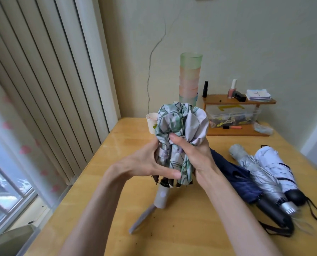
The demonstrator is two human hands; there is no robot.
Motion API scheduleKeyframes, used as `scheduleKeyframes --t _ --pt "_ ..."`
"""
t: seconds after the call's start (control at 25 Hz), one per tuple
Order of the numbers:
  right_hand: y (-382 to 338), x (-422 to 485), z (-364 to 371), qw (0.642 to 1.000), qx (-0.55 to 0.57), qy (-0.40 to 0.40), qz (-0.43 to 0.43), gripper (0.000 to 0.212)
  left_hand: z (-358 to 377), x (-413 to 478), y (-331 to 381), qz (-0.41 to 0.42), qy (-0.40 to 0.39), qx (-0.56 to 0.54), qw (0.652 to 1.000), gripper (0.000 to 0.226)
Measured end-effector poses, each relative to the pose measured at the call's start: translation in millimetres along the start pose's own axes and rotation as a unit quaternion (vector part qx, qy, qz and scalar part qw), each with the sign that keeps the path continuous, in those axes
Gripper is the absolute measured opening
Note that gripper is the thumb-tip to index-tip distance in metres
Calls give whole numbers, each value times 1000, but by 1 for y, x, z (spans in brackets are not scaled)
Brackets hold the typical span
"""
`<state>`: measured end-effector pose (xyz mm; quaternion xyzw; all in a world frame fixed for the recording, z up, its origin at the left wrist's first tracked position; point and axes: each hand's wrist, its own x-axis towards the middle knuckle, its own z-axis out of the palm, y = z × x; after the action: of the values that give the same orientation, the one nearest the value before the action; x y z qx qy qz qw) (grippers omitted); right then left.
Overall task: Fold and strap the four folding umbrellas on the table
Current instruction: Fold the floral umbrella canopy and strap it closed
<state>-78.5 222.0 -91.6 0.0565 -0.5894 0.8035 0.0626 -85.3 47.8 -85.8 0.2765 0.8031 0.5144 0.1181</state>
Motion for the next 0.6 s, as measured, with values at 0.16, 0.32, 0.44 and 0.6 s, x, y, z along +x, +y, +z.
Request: scheduleKeyframes --t 0.16,0.32,0.44,0.6 --pt "-6 -3 -1 997 12 -68 34 37 28 17 -9 80 182 -24 980 68" --pt "-14 -3 -4 989 9 -129 70 39 29 18 -13 97 224 -42 969 41" --pt "-21 2 -2 994 -56 -91 10 57 35 25 -18 96 286 -11 953 40" --pt "-16 17 0 984 -172 0 -39 148 59 30 -11 -30 363 162 917 82"
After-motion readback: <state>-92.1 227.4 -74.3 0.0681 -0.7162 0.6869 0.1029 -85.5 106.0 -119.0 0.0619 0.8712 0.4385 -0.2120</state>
